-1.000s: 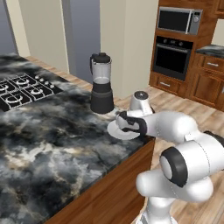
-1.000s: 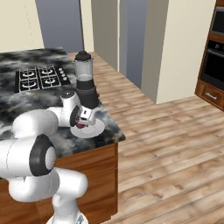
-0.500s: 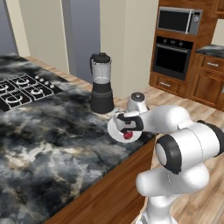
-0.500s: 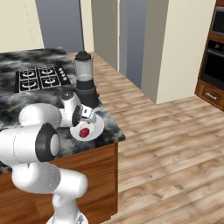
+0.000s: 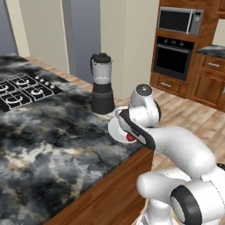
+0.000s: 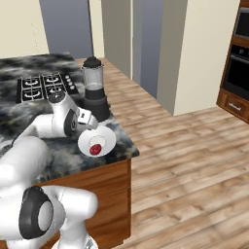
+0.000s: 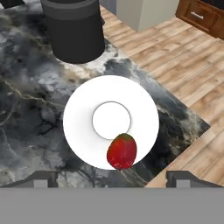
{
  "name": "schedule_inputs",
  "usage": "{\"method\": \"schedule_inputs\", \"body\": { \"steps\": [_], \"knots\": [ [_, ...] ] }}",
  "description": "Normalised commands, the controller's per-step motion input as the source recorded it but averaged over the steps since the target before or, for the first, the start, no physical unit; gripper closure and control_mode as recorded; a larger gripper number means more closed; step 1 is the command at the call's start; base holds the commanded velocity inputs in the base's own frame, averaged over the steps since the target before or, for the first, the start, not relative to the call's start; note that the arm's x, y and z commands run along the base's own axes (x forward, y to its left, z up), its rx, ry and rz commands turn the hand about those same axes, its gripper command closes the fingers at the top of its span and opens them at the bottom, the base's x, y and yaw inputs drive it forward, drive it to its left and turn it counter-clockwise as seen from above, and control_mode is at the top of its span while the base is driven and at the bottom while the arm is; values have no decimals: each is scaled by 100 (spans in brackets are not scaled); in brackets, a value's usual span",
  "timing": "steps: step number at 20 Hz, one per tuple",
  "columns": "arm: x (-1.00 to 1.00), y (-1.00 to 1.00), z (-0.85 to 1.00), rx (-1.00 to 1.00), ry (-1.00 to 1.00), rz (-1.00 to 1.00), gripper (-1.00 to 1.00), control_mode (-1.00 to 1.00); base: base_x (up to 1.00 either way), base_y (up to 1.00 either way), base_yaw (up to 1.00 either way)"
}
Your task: Pick the two mangos from the fridge and place them on the plate next to the blender to make a fruit smoothie.
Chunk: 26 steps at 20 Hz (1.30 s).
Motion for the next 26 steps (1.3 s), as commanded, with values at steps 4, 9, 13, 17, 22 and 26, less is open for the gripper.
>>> {"method": "schedule_inputs", "body": {
  "steps": [4,9,13,17,22,26],
  "knots": [
    [-100,-3,100,0,2,8,-100,-100,0,0,0],
    [-100,-9,92,0,5,13,-100,-100,0,0,0],
    [-100,-1,58,0,1,5,-100,-100,0,0,0],
    [-100,0,16,-2,2,0,-100,-100,0,0,0],
    [-91,0,2,0,0,2,-100,-100,0,0,0],
    [0,0,0,0,0,0,-100,100,-100,14,46]
  ]
}}
